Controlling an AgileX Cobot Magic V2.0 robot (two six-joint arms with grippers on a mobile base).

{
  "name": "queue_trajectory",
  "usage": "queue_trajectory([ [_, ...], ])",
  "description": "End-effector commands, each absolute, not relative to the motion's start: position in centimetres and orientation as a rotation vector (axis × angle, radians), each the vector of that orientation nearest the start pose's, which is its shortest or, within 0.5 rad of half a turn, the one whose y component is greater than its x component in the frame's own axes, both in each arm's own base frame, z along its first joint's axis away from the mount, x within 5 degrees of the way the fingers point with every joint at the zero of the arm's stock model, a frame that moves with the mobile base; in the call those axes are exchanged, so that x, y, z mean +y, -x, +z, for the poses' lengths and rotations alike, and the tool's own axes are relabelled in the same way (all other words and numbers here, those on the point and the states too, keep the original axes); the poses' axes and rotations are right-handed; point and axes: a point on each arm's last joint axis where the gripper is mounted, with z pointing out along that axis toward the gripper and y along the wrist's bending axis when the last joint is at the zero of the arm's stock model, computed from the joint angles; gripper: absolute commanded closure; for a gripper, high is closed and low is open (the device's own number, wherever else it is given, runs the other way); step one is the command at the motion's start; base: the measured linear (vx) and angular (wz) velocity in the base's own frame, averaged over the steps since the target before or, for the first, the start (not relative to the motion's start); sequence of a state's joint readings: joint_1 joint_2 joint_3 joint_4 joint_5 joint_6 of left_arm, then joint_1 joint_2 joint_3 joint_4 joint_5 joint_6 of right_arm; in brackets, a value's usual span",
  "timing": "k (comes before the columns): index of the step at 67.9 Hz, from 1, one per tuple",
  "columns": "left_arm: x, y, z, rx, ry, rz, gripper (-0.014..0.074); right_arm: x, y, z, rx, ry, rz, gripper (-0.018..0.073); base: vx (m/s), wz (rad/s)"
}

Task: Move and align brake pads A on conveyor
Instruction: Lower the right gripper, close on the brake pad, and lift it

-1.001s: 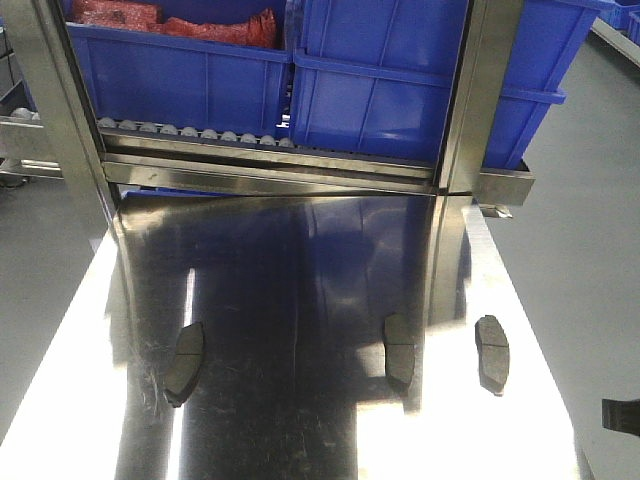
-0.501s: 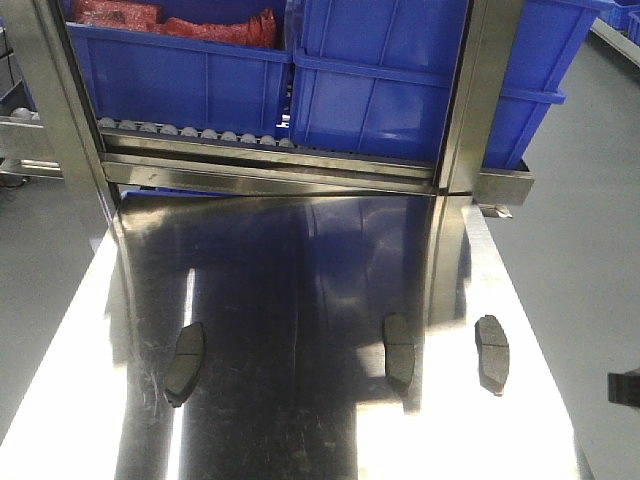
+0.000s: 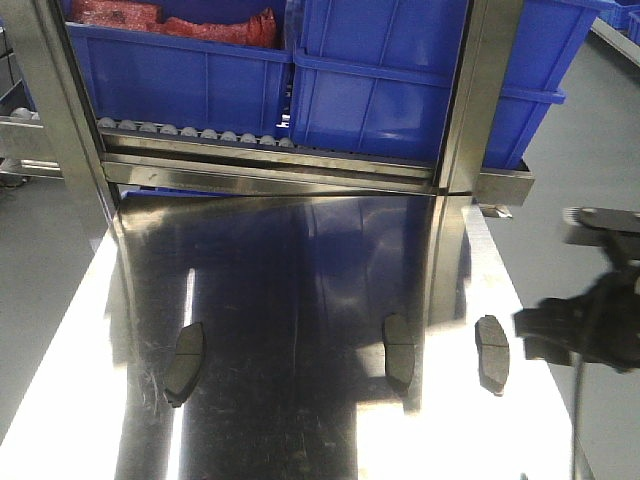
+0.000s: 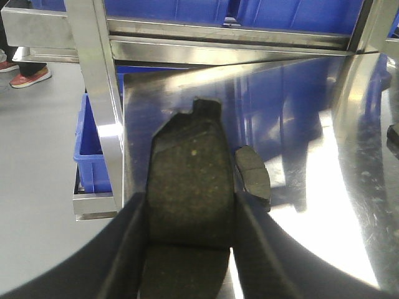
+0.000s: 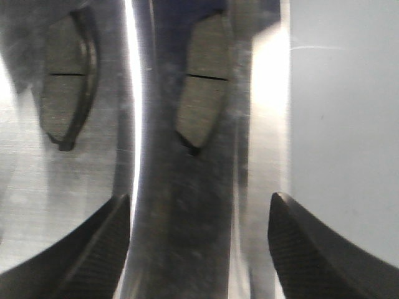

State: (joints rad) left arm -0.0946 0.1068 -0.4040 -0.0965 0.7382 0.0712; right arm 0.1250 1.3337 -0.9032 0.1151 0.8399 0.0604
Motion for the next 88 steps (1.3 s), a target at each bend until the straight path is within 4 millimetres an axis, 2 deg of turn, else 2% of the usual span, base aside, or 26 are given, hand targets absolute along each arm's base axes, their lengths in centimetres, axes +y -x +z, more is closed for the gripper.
queue_trajectory([
  [1,-0.9,-3.4,29.1,1.813,-0.115,-0.148,0.0603,4.9,-27.4,26.6,2.706,-0.023,0.198,0.0095,0.00,0.00],
  [7,-0.9,-3.4,29.1,1.813,-0.115,-0.148,0.0603,5.1,-29.3,25.6,2.761,-0.068,0.194,0.0095,0.00,0.00],
  [17,-0.9,-3.4,29.1,1.813,-0.115,-0.148,0.0603,5.4,-32.5,24.4,2.875,-0.010,0.139,0.0095,0.00,0.00],
  [34,-0.9,-3.4,29.1,1.813,-0.115,-0.148,0.0603,5.4,-35.5,22.7,2.945,-0.018,0.110,0.0095,0.00,0.00],
  [66,-0.9,-3.4,29.1,1.813,-0.114,-0.149,0.0603,5.5,-36.7,19.2,3.035,0.007,0.083,0.0095,0.00,0.00],
  [88,-0.9,-3.4,29.1,1.813,-0.114,-0.149,0.0603,5.6,-37.1,18.1,3.040,0.001,0.082,0.0118,0.00,0.00],
])
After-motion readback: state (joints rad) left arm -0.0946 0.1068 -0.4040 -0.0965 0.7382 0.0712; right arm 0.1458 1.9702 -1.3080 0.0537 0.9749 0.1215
